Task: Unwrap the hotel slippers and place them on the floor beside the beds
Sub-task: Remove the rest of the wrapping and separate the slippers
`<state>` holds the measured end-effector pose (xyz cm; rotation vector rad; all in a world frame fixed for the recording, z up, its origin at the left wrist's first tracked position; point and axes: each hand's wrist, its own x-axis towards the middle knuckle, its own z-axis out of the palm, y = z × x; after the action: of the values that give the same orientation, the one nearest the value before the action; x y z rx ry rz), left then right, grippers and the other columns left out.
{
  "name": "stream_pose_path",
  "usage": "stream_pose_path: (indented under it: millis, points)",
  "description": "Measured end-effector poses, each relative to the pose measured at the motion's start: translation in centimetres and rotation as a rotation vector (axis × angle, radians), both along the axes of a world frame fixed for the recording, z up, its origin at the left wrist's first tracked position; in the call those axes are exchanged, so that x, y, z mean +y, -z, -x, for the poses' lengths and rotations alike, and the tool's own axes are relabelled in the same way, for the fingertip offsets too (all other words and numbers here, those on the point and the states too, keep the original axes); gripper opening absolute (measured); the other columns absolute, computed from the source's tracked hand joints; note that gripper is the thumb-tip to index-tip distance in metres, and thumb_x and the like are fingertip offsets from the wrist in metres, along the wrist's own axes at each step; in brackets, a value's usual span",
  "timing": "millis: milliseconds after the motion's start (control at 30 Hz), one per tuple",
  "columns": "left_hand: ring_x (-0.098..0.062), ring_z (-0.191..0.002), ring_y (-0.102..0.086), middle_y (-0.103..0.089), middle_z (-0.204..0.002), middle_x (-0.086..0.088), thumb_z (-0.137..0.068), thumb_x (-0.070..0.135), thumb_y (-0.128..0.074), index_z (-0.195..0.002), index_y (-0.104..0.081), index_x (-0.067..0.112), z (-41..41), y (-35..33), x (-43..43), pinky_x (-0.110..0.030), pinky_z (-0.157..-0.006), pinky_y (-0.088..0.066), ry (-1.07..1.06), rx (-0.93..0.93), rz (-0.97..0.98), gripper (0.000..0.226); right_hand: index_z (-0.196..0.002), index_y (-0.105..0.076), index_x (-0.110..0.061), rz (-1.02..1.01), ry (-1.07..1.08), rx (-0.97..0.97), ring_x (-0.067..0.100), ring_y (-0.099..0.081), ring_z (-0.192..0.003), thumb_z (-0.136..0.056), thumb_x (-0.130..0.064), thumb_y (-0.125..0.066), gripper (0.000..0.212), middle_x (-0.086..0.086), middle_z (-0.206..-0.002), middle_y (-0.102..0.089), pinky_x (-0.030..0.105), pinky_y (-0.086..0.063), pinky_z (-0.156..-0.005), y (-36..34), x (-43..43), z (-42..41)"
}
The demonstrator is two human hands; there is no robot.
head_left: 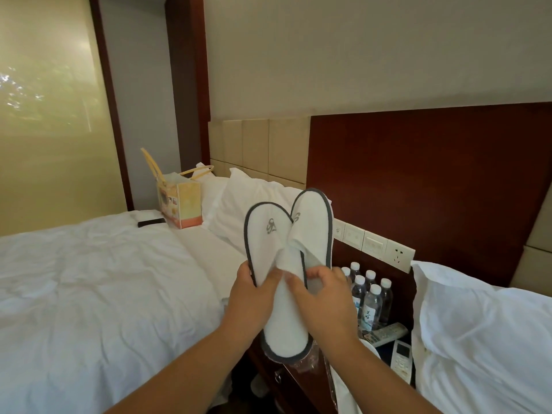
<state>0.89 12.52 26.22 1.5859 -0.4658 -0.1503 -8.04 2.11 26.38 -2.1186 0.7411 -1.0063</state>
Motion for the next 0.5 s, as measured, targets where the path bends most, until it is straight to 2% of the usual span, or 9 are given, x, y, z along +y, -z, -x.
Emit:
stream_pose_path:
  millis: [67,133,200,233,333,433,500]
  points:
    - [-0.005,-0.084,-0.067,-0.069,-0.097,0.012,-0.080,0.063,-0.057,-0.096,-0.052,0.042,-0.2,0.0,0.4,-0.030,-0.073,-0.058,-0.004,-0.087,-0.065,0.027,-0.095,-0.058,-0.035,0.130,0.059,0.050,-0.004,-0.049,-0.072,-0.085,-0.069,-0.038,0.041,-0.013,-0.097,-0.045,0.026,-0.043,-0.056,-0.2,-0.5,-0.1]
    - [-0.006,-0.077,-0.067,-0.068,-0.089,0.010,-0.077,0.071,-0.047,-0.099,-0.052,0.042,-0.8,-0.2,1.2,-0.034,-0.071,-0.058,-0.018,-0.175,-0.172,0.037,-0.096,-0.059,-0.028,0.189,0.090,0.066,0.003,-0.051,-0.068,-0.094,-0.055,-0.034,0.037,-0.008,-0.096,-0.046,0.031,-0.046,-0.059,-0.3,-1.4,0.0]
    - [-0.005,-0.068,-0.064,-0.064,-0.082,0.011,-0.074,0.074,-0.042,-0.098,-0.048,0.044,-1.6,-0.5,2.2,-0.030,-0.059,-0.053,-0.090,-0.287,-0.295,0.039,-0.097,-0.061,-0.023,0.180,0.112,0.050,0.008,-0.053,-0.069,-0.097,-0.043,-0.035,0.032,-0.006,-0.096,-0.047,0.032,-0.045,-0.060,-0.4,-2.2,0.2]
    - [-0.005,-0.064,-0.061,-0.061,-0.078,0.011,-0.074,0.075,-0.040,-0.091,-0.045,0.043,-1.9,-0.6,2.6,-0.029,-0.055,-0.049,-0.139,-0.356,-0.355,0.036,-0.096,-0.061,-0.023,0.175,0.114,0.039,0.007,-0.053,-0.070,-0.097,-0.041,-0.035,0.032,-0.006,-0.096,-0.047,0.032,-0.044,-0.060,-0.3,-2.3,0.2]
    - [-0.008,-0.057,-0.053,-0.053,-0.068,0.009,-0.081,0.062,-0.036,-0.073,-0.038,0.034,-1.9,-0.4,2.8,-0.035,-0.054,-0.050,-0.198,-0.575,-0.476,0.028,-0.091,-0.059,-0.024,0.195,0.097,0.026,0.005,-0.052,-0.069,-0.094,-0.042,-0.034,0.031,-0.006,-0.096,-0.047,0.032,-0.045,-0.058,-0.1,-1.5,0.1]
    - [-0.008,-0.055,-0.049,-0.046,-0.068,0.008,-0.089,0.055,-0.033,-0.073,-0.033,0.030,-1.3,-0.1,2.9,-0.032,-0.052,-0.047,-0.161,-0.755,-0.494,0.031,-0.087,-0.053,-0.028,0.237,0.106,0.075,0.008,-0.052,-0.066,-0.087,-0.049,-0.037,0.026,-0.008,-0.094,-0.043,0.032,-0.048,-0.055,-0.2,-0.8,-0.1]
    - [-0.010,-0.054,-0.047,-0.042,-0.066,0.008,-0.093,0.049,-0.037,-0.075,-0.034,0.026,-1.2,-0.1,3.4,-0.031,-0.051,-0.044,-0.133,-0.856,-0.498,0.030,-0.085,-0.051,-0.031,0.278,0.110,0.133,0.008,-0.052,-0.063,-0.083,-0.057,-0.043,0.027,-0.009,-0.090,-0.041,0.028,-0.043,-0.050,-0.7,-1.1,-0.2]
